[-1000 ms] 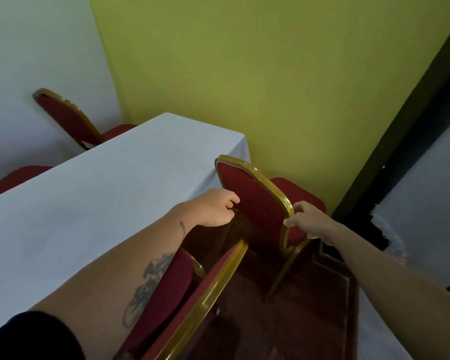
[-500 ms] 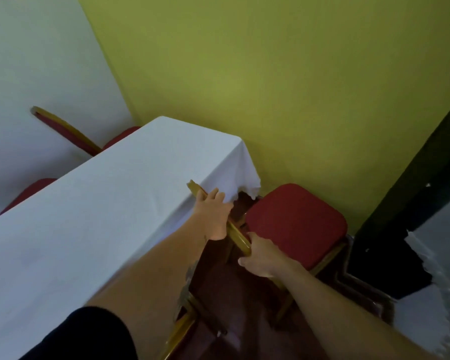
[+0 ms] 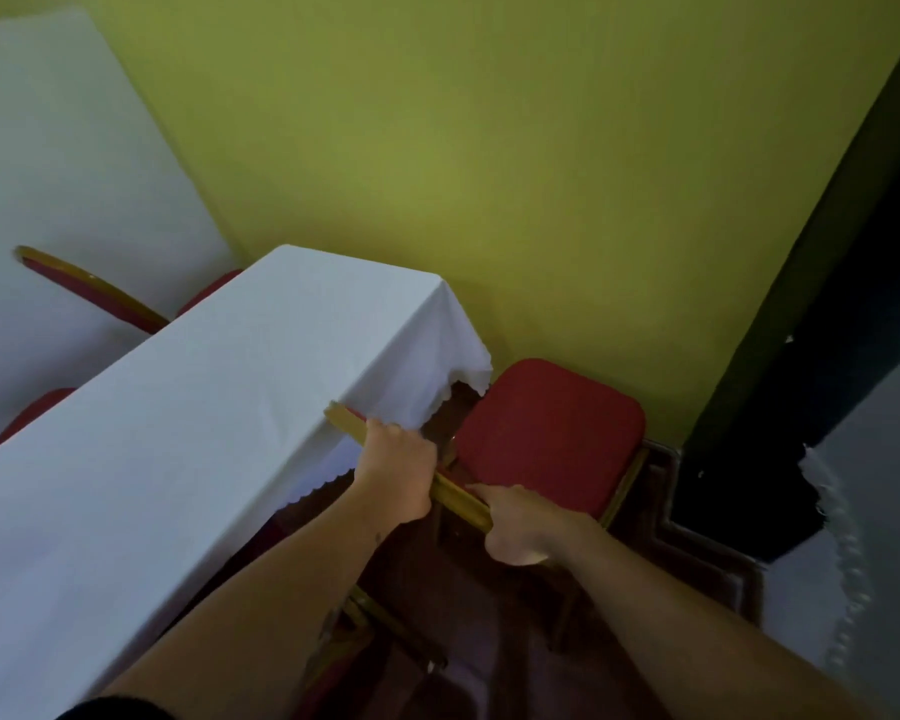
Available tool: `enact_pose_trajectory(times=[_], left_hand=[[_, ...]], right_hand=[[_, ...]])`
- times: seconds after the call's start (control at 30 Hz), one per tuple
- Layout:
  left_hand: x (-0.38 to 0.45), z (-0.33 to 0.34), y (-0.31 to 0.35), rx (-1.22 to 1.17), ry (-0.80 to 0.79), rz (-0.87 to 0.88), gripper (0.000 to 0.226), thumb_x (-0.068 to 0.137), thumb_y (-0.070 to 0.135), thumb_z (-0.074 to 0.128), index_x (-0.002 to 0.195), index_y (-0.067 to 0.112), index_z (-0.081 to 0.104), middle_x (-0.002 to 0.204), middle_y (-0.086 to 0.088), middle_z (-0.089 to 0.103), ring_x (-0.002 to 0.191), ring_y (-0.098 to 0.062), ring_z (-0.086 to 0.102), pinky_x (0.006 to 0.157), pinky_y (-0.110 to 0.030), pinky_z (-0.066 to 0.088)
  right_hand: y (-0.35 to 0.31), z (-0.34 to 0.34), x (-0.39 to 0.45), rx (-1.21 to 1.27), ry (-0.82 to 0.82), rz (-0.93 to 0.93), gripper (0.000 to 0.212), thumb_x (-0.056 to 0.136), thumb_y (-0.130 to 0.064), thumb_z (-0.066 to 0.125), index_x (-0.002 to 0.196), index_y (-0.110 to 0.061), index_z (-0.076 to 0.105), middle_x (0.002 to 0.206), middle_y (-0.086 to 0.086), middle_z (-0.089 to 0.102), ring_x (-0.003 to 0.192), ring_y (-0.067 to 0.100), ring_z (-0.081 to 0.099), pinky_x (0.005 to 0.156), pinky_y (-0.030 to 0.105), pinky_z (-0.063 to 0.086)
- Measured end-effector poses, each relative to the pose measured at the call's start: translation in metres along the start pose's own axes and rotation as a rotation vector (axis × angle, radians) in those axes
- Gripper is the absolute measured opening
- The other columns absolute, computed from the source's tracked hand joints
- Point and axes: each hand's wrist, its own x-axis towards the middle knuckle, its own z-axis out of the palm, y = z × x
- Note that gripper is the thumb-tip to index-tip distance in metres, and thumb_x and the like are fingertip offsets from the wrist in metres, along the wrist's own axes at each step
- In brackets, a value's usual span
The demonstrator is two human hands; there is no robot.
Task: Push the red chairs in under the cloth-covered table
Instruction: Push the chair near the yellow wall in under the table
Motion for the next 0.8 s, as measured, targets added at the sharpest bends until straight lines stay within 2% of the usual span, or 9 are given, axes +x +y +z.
enact_pose_trajectory(times=[0.13, 0.2, 0.27, 0.4, 0.53, 0.6, 0.7, 0.73, 0.8], left_hand=[[-0.021, -0.007, 0.03, -0.038, 0.004, 0.028, 0.029, 0.083, 0.032, 0.063, 0.07, 0.019, 0.04, 0.071, 0.0, 0.043, 0.071, -0.021, 0.048, 0.071, -0.037, 0.036], [-0.034, -0.012, 0.048, -0.076, 0.017, 0.026, 0.021, 0.084, 0.032, 0.066, 0.082, 0.016, 0.052, 0.076, -0.001, 0.05, 0.076, -0.023, 0.054, 0.073, -0.037, 0.039], [-0.049, -0.016, 0.064, -0.166, 0.028, 0.038, 0.028, 0.082, 0.03, 0.071, 0.102, 0.015, 0.058, 0.088, -0.004, 0.058, 0.089, -0.027, 0.061, 0.083, -0.042, 0.044], [-0.073, -0.015, 0.076, -0.476, 0.113, 0.189, 0.035, 0.079, 0.019, 0.068, 0.111, 0.019, 0.055, 0.096, -0.004, 0.062, 0.097, -0.029, 0.06, 0.085, -0.045, 0.043], [-0.083, 0.008, 0.049, -0.818, -0.055, 0.205, 0.045, 0.08, 0.014, 0.058, 0.122, 0.031, 0.061, 0.099, 0.004, 0.064, 0.094, -0.024, 0.061, 0.094, -0.052, 0.05], [-0.088, 0.026, 0.033, -0.811, -0.135, 0.137, 0.055, 0.078, 0.013, 0.057, 0.129, 0.032, 0.06, 0.106, 0.0, 0.065, 0.098, -0.027, 0.065, 0.093, -0.051, 0.054], [-0.089, 0.047, 0.024, -0.84, -0.092, 0.085, 0.046, 0.079, 0.011, 0.057, 0.121, 0.028, 0.062, 0.103, -0.003, 0.067, 0.096, -0.028, 0.068, 0.087, -0.045, 0.057], [-0.089, 0.05, 0.025, -0.817, -0.059, 0.083, 0.041, 0.079, 0.012, 0.058, 0.117, 0.027, 0.062, 0.101, -0.002, 0.067, 0.096, -0.028, 0.068, 0.086, -0.044, 0.056], [-0.089, 0.052, 0.028, -0.733, 0.0, 0.091, 0.035, 0.08, 0.013, 0.059, 0.111, 0.026, 0.06, 0.096, 0.0, 0.064, 0.094, -0.027, 0.066, 0.084, -0.042, 0.053]], right_hand=[[0.023, -0.001, -0.028, -0.031, -0.029, 0.009, 0.083, 0.08, -0.009, 0.055, 0.152, -0.044, 0.032, 0.118, 0.003, 0.056, 0.09, 0.022, 0.059, 0.07, 0.031, 0.05], [0.036, -0.001, -0.042, -0.053, -0.03, 0.02, 0.077, 0.083, -0.007, 0.055, 0.149, -0.043, 0.038, 0.105, -0.005, 0.058, 0.081, 0.013, 0.056, 0.063, 0.026, 0.045], [0.052, 0.0, -0.058, -0.036, -0.005, 0.051, 0.069, 0.085, -0.009, 0.058, 0.144, -0.041, 0.047, 0.092, -0.013, 0.057, 0.074, 0.005, 0.052, 0.057, 0.02, 0.04], [0.09, 0.001, -0.089, 0.077, 0.093, 0.144, 0.043, 0.084, -0.011, 0.068, 0.116, -0.04, 0.063, 0.094, -0.008, 0.065, 0.08, 0.006, 0.06, 0.058, 0.019, 0.043], [0.118, 0.014, -0.114, 0.246, 0.319, 0.217, 0.025, 0.08, -0.013, 0.077, 0.091, -0.035, 0.073, 0.092, -0.001, 0.073, 0.09, 0.017, 0.067, 0.071, 0.032, 0.048], [0.121, 0.031, -0.124, 0.437, 0.489, 0.259, 0.029, 0.08, -0.013, 0.078, 0.1, -0.034, 0.073, 0.097, -0.001, 0.073, 0.091, 0.016, 0.067, 0.076, 0.032, 0.05], [0.105, 0.067, -0.13, 0.966, 0.82, 0.349, 0.056, 0.083, -0.007, 0.072, 0.135, -0.025, 0.06, 0.119, 0.006, 0.066, 0.101, 0.022, 0.063, 0.08, 0.037, 0.051], [0.096, 0.078, -0.13, 1.219, 0.879, 0.368, 0.059, 0.085, -0.005, 0.067, 0.141, -0.021, 0.054, 0.123, 0.009, 0.064, 0.103, 0.026, 0.062, 0.083, 0.04, 0.051], [0.073, 0.094, -0.129, 1.697, 0.828, 0.34, 0.049, 0.09, -0.006, 0.059, 0.137, -0.017, 0.055, 0.126, 0.015, 0.063, 0.107, 0.031, 0.062, 0.088, 0.049, 0.051]])
